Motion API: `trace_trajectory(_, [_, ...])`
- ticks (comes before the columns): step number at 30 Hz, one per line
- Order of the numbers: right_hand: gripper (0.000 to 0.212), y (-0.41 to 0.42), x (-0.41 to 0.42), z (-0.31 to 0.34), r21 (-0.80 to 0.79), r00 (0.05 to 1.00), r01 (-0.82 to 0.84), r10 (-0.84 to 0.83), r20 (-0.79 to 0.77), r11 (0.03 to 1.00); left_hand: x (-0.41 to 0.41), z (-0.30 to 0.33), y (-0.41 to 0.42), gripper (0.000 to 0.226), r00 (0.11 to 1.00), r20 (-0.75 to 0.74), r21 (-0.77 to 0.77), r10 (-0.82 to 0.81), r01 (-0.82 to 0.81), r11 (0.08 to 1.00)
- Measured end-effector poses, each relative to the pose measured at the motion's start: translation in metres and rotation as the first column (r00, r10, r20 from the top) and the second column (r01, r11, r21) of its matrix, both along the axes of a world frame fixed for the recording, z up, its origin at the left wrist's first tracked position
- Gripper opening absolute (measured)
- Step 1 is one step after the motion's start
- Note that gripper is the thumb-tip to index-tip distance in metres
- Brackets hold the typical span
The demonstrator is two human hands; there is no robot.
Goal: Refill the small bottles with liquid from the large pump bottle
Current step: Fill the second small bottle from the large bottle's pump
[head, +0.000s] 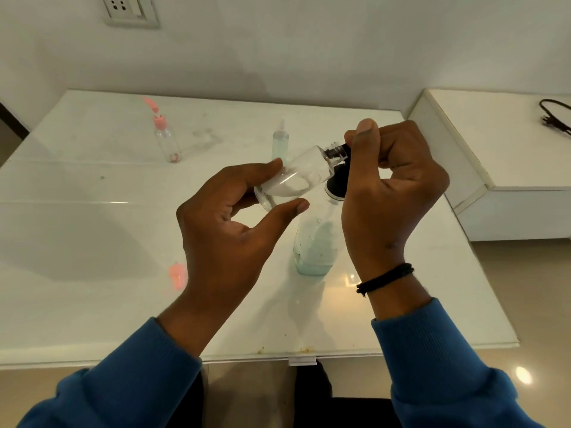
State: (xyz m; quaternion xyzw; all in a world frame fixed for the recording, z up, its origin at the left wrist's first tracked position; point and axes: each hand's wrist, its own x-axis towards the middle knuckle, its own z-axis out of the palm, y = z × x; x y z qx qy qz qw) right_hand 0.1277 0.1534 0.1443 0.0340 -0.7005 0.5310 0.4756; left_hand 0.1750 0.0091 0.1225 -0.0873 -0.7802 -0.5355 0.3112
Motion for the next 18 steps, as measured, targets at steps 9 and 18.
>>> trace_trajectory(9, [0.033, 0.0009, 0.0002, 0.005, 0.009, 1.0, 0.015, -0.015, 0.002, 1.0, 0.0002, 0.0004, 0.0003, 0.046, 1.0, 0.007, 0.003, 0.003, -0.003, 1.0])
trace_trajectory(18, [0.031, -0.0002, 0.0003, 0.0053, -0.009, 1.0, 0.02, -0.019, 0.013, 1.0, 0.0006, 0.0015, 0.0005, 0.046, 1.0, -0.003, -0.006, 0.007, -0.007, 1.0])
